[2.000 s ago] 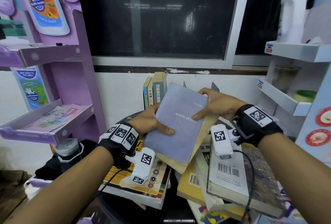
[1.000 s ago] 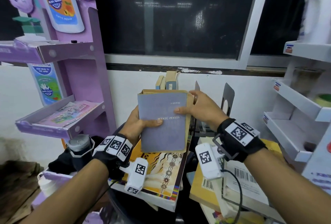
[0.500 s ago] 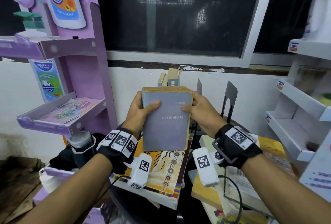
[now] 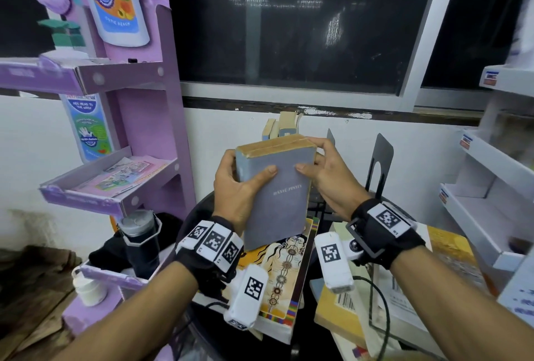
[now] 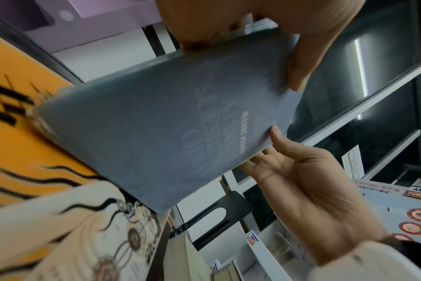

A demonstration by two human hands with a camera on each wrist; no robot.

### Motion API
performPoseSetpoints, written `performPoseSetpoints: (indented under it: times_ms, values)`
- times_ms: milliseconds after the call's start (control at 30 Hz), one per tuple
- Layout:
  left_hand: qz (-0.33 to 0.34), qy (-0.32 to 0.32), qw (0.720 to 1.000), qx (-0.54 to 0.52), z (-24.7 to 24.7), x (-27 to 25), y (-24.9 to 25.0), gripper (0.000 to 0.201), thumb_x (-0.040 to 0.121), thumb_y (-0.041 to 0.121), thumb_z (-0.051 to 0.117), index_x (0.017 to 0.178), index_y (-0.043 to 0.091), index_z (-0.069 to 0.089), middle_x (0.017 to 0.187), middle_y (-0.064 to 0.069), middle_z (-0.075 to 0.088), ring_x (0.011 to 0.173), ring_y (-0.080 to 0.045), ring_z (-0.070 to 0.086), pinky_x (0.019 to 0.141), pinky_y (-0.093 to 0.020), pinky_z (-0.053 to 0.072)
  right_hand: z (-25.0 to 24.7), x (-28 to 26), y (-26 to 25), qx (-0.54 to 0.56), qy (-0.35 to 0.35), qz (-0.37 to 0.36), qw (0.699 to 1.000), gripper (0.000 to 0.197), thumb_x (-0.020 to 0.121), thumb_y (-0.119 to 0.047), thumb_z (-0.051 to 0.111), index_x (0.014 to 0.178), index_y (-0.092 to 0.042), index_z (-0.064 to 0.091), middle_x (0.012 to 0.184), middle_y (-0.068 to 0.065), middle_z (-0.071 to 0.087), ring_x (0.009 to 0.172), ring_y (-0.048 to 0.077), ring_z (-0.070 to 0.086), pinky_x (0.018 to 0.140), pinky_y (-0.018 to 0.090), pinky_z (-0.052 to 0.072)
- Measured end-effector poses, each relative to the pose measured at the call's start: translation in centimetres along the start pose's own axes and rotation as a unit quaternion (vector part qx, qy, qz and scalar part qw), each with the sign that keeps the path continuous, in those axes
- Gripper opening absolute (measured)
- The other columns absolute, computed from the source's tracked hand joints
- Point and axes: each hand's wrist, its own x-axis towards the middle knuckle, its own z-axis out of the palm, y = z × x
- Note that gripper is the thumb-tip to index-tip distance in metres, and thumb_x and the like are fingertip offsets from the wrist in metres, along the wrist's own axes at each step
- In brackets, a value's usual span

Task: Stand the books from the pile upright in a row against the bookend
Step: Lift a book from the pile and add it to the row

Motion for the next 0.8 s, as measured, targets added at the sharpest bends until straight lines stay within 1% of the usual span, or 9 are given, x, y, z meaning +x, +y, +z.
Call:
performPoseSetpoints:
  times_ms: [100,167,300,400,467,533,600,700,800]
  values:
    - [0.006,0.009,1.000,0.003,0.5,-0.4,-0.1,0.041,0.068,0.013,0.085,0.095,0.015,0.054,0.097,-0.008,0.069,0.084,-0.021,0.068,0.066,-0.033,0.057,-0.2,0.3,0.3,0.004,0.017,-0.013,1.000,0.042,0.091,0.010,0.056,0.127,-0.010,0.048,0.117,0.009,0.065,0.104,0.022,0.065,0.083,0.033,0.059]
    - [0.009,0.011,1.000,0.003,0.8,-0.4,-0.3,0.043,0.067,0.014,0.086,0.093,0.018,0.052,0.096,-0.007,0.069,0.085,-0.023,0.068,0.067,-0.036,0.058,-0.4,0.6,0.3,-0.015,0.026,-0.018,0.999,0.042,0.089,0.011,0.058,0.124,-0.012,0.054,0.115,0.004,0.065,0.104,0.021,0.065,0.081,0.031,0.059]
    - [0.011,-0.013,0.999,0.027,0.8,-0.5,0.3,0.051,0.059,0.033,0.087,0.094,0.021,0.052,0.099,-0.007,0.068,0.093,-0.028,0.068,0.076,-0.044,0.058,-1.1,1.0,0.2,-0.077,0.035,-0.020,0.996,0.043,0.086,0.006,0.065,0.122,-0.017,0.062,0.114,0.006,0.067,0.105,0.020,0.065,0.083,0.029,0.056]
    - [-0.005,-0.071,0.997,0.034,0.2,-0.4,1.3,0.048,0.066,0.049,0.074,0.092,0.017,0.051,0.093,0.000,0.064,0.086,-0.018,0.064,0.073,-0.034,0.053,-1.4,1.0,0.2,-0.079,0.035,-0.005,0.996,0.043,0.087,0.005,0.065,0.121,-0.021,0.061,0.115,0.003,0.066,0.099,0.016,0.066,0.078,0.026,0.055]
    - [-0.036,-0.117,0.992,0.025,-0.5,-0.1,2.0,0.039,0.078,0.051,0.057,0.090,0.015,0.049,0.085,0.008,0.058,0.078,-0.010,0.055,0.070,-0.030,0.042,-1.4,1.0,0.2,-0.078,0.043,-0.010,0.996,0.043,0.087,0.004,0.066,0.118,-0.023,0.056,0.122,0.005,0.062,0.105,0.021,0.064,0.080,0.028,0.056]
    - [-0.053,-0.145,0.987,0.044,-1.2,0.6,2.4,0.039,0.087,0.046,0.046,0.100,0.011,0.055,0.091,0.007,0.059,0.082,-0.009,0.055,0.071,-0.029,0.041,-1.1,0.9,0.1,-0.066,0.051,-0.017,0.996,0.040,0.087,0.004,0.066,0.113,-0.021,0.049,0.123,0.006,0.061,0.109,0.024,0.063,0.081,0.028,0.056]
    - [-0.076,-0.144,0.985,0.055,-1.6,1.5,2.6,0.039,0.093,0.043,0.044,0.115,0.015,0.061,0.096,0.004,0.060,0.088,-0.013,0.056,0.070,-0.027,0.047,-0.5,0.9,0.2,-0.106,0.056,-0.031,0.992,0.031,0.087,0.001,0.066,0.103,-0.021,0.051,0.119,0.005,0.063,0.107,0.026,0.064,0.079,0.028,0.054]
    - [-0.106,-0.149,0.981,0.068,-1.9,2.9,2.5,0.038,0.091,0.045,0.047,0.119,0.026,0.065,0.111,-0.003,0.065,0.099,-0.019,0.059,0.082,-0.035,0.050,0.2,1.1,0.0,-0.232,0.070,-0.055,0.969,0.015,0.086,-0.018,0.073,0.087,-0.028,0.063,0.113,0.006,0.063,0.095,0.020,0.063,0.069,0.022,0.045]
    - [-0.121,-0.172,0.974,0.085,-1.5,3.8,2.2,0.044,0.086,0.048,0.049,0.117,0.023,0.067,0.120,-0.008,0.066,0.112,-0.029,0.059,0.097,-0.044,0.043,0.5,0.6,-0.9,-0.290,0.069,-0.061,0.953,0.011,0.085,-0.031,0.074,0.093,-0.027,0.067,0.101,0.002,0.062,0.078,0.013,0.056,0.064,0.020,0.040]
